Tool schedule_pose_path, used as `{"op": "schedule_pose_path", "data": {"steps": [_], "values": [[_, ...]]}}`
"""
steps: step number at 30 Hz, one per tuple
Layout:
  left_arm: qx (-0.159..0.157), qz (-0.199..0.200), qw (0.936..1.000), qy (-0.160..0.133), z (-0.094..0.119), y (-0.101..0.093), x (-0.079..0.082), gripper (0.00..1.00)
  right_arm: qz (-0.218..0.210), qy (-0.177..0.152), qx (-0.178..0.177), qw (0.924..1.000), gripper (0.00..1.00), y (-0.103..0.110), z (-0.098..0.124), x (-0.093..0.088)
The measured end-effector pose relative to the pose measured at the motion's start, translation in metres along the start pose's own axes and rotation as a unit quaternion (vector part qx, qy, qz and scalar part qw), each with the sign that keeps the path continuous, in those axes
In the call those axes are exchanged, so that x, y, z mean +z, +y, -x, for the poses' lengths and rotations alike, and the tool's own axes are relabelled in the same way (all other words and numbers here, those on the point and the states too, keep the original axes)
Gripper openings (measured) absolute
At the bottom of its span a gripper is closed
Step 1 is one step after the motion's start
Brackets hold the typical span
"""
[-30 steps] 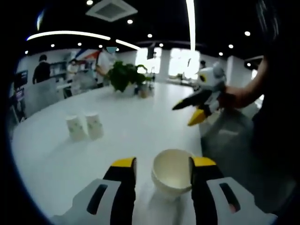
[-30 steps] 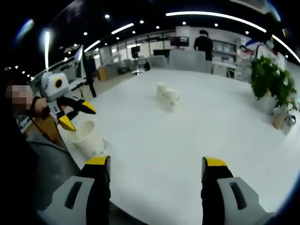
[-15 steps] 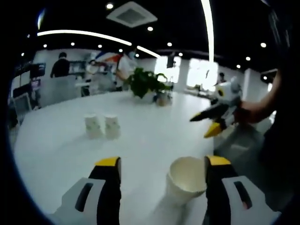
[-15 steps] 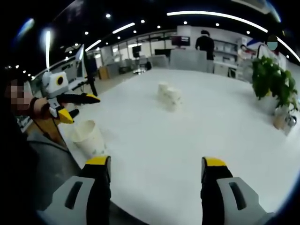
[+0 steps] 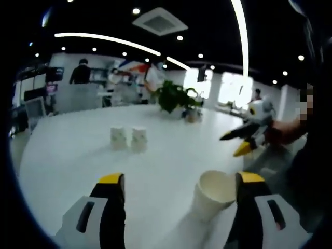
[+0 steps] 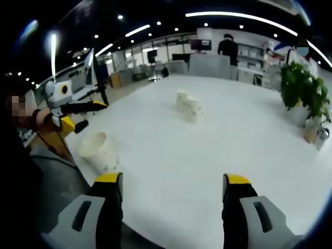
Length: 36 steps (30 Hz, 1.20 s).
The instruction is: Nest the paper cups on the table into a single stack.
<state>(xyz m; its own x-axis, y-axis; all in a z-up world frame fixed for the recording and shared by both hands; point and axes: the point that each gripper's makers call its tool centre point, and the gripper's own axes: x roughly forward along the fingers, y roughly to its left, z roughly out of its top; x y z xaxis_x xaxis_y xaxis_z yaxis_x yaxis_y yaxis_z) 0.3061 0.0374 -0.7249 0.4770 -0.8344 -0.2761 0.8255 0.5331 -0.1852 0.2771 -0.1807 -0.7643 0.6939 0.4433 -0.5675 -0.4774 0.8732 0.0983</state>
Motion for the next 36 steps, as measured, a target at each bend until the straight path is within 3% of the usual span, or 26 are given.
{"op": "schedule_pose_path", "data": {"steps": [12, 17, 25, 29, 36], "values": [[0.045, 0.007, 0.9989, -0.011, 0.024, 0.027, 0.004, 0.99, 0.001, 0.002, 0.004, 1.0000, 0.75, 0.002, -0.001, 0.000], [0.044, -0.005, 0.9990, 0.008, 0.027, 0.031, -0.003, 0.99, 0.000, 0.001, 0.003, 1.0000, 0.75, 0.001, -0.001, 0.000], [0.047, 0.002, 0.9988, 0.010, 0.028, 0.035, -0.005, 0.99, -0.002, -0.004, 0.005, 1.0000, 0.75, -0.002, -0.006, 0.008], [0.052, 0.007, 0.9986, 0.012, 0.028, 0.039, -0.006, 0.99, 0.018, -0.009, 0.015, 0.9997, 0.76, -0.009, -0.020, 0.026], [0.054, 0.012, 0.9984, 0.012, 0.026, 0.040, -0.006, 0.99, 0.044, -0.033, 0.024, 0.9982, 0.76, -0.038, -0.062, 0.079]]}}
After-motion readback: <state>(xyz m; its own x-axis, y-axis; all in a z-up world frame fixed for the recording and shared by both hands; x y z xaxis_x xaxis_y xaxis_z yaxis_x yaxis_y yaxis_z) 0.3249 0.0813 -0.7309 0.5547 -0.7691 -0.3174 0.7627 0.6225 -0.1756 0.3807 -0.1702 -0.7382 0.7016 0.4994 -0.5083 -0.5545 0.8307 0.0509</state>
